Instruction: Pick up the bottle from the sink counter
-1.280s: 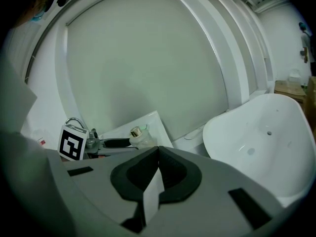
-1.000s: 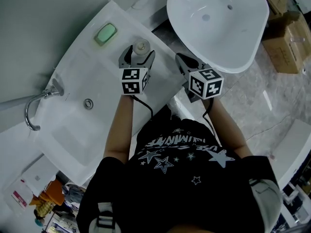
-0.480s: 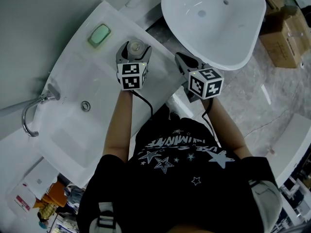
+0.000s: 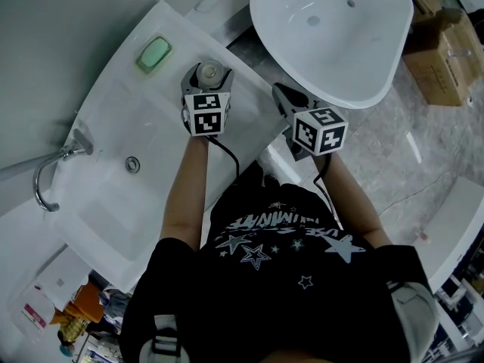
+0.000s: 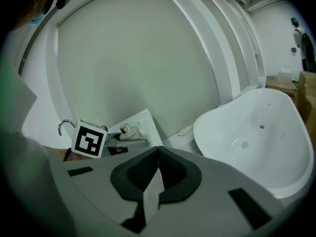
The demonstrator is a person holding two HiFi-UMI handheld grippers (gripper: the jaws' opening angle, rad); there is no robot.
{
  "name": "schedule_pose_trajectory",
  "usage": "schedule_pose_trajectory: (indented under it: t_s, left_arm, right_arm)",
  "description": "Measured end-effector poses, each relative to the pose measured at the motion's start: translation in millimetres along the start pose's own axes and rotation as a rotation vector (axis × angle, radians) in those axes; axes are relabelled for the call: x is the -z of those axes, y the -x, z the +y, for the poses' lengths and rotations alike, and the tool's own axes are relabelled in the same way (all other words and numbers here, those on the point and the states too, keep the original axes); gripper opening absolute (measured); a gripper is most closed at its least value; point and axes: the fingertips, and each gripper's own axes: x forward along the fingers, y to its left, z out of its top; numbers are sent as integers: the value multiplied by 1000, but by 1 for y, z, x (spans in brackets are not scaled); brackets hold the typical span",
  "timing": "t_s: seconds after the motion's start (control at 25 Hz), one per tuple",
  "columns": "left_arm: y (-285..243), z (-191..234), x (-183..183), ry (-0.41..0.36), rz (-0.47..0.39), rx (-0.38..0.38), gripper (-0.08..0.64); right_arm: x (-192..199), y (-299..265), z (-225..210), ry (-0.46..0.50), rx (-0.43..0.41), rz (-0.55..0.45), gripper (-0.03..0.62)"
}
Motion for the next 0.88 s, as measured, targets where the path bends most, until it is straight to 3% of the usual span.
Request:
schedule_pose_trajectory:
  t_s: [0.44, 0.88]
  left_arm:
    - [10, -6, 5, 4, 28, 44, 344]
    - [57, -22, -13, 13, -26, 34, 344]
  right_arm:
    - [-3, 12, -2, 5, -1, -11, 6]
    - [-7, 30, 12, 28, -55, -45, 6]
